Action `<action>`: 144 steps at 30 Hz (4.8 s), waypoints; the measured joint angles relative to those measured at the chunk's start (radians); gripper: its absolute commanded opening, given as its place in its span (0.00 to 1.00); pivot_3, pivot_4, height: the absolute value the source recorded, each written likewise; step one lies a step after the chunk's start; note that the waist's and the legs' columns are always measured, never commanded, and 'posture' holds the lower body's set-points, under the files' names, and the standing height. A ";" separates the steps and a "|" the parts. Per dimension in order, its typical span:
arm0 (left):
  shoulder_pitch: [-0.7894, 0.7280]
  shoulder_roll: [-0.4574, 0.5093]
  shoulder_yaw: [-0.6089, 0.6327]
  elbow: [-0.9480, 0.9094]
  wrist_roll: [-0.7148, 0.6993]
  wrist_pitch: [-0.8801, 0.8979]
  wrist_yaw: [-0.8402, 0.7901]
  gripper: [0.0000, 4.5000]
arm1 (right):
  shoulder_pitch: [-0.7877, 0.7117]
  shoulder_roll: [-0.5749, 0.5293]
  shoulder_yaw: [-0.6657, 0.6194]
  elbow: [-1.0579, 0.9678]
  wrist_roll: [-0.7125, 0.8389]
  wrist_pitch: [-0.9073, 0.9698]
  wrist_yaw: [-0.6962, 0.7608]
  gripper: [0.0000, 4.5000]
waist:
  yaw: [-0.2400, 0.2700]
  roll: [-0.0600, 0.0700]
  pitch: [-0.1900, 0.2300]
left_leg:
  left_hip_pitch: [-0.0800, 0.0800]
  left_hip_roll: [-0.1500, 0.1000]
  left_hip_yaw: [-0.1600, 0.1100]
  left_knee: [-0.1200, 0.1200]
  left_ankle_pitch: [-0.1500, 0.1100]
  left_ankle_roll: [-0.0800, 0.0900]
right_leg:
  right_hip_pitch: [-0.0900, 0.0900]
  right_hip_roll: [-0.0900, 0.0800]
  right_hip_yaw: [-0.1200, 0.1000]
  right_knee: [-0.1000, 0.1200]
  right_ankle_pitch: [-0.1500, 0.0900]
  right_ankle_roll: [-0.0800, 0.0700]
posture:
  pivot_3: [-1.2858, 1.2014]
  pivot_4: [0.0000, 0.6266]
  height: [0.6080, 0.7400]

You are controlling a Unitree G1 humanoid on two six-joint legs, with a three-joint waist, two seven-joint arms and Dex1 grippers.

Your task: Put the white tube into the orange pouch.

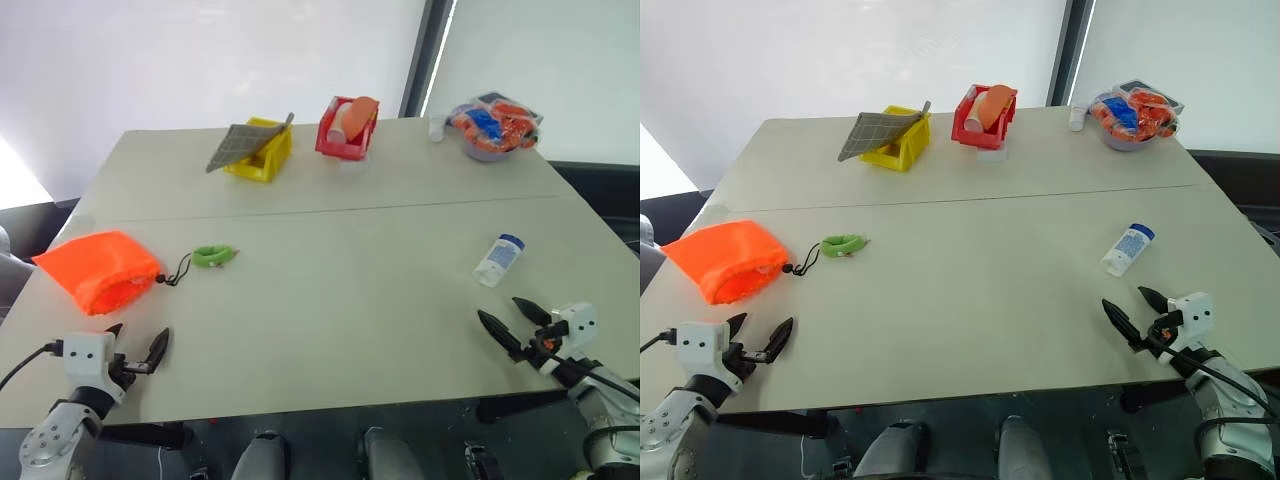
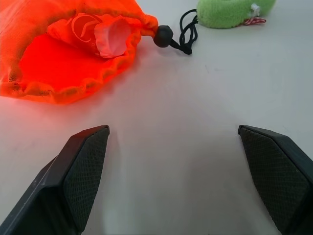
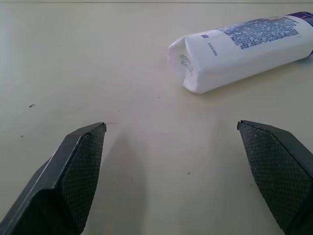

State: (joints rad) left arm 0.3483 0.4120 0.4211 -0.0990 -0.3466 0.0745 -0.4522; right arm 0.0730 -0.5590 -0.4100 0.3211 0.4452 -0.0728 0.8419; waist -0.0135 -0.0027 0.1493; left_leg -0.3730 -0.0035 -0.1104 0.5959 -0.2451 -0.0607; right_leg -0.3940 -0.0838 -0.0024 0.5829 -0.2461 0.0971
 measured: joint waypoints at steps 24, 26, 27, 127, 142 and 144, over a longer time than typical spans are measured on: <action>-0.090 -0.042 -0.120 -0.053 0.146 -0.037 0.093 1.00 | -0.047 0.131 0.260 -0.326 -0.003 0.173 -0.031 0.99 | 0.005 0.000 0.001 | -0.001 0.000 -0.001 -0.004 0.002 0.004 | 0.001 0.001 0.000 0.003 0.001 0.000 | 0.52 0.24 1.00; -0.090 -0.032 -0.122 -0.047 0.221 -0.077 0.139 1.00 | -0.047 0.154 0.298 -0.368 -0.002 0.199 -0.034 0.99 | 0.003 0.000 0.001 | -0.001 0.000 -0.002 -0.004 0.002 0.004 | 0.001 0.002 0.000 0.004 0.001 0.000 | 0.52 0.24 1.00; -0.092 -0.023 -0.123 -0.043 0.265 -0.102 0.165 1.00 | -0.047 0.167 0.322 -0.385 -0.002 0.210 -0.037 0.99 | 0.002 -0.001 0.001 | -0.001 0.000 -0.002 -0.004 0.002 0.004 | 0.001 0.002 0.000 0.004 0.001 0.000 | 0.52 0.24 1.00; -0.395 0.016 -0.493 -0.353 0.191 0.483 -0.061 0.01 | -0.185 0.233 0.110 -0.231 -0.248 0.109 -0.647 1.00 | 0.002 -0.003 0.001 | 0.001 0.000 -0.003 -0.001 0.003 0.004 | 0.001 0.003 0.000 0.013 0.002 -0.003 | 0.52 0.24 1.00; -0.417 -0.032 -0.556 -0.300 0.228 0.442 -0.018 0.01 | -0.252 0.364 0.102 -0.205 -0.298 0.235 -0.931 1.00 | 0.000 -0.001 0.001 | 0.001 0.000 -0.003 0.000 0.003 0.004 | 0.001 0.003 0.001 0.014 0.002 -0.002 | 0.52 0.24 1.00; -0.417 -0.034 -0.557 -0.298 0.228 0.441 -0.017 0.01 | -0.264 0.367 0.097 -0.212 -0.283 0.248 -0.937 1.00 | 0.000 0.000 0.001 | 0.001 0.000 -0.003 0.000 0.003 0.004 | 0.001 0.003 0.001 0.014 0.002 -0.002 | 0.52 0.24 1.00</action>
State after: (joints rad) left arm -0.0686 0.3778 -0.1357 -0.3971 -0.1183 0.5151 -0.4693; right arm -0.1910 -0.1922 -0.3128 0.1087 0.1619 0.1749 -0.0952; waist -0.0136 -0.0032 0.1501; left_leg -0.3717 -0.0036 -0.1135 0.5956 -0.2418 -0.0568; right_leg -0.3929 -0.0808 -0.0018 0.5968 -0.2442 0.0949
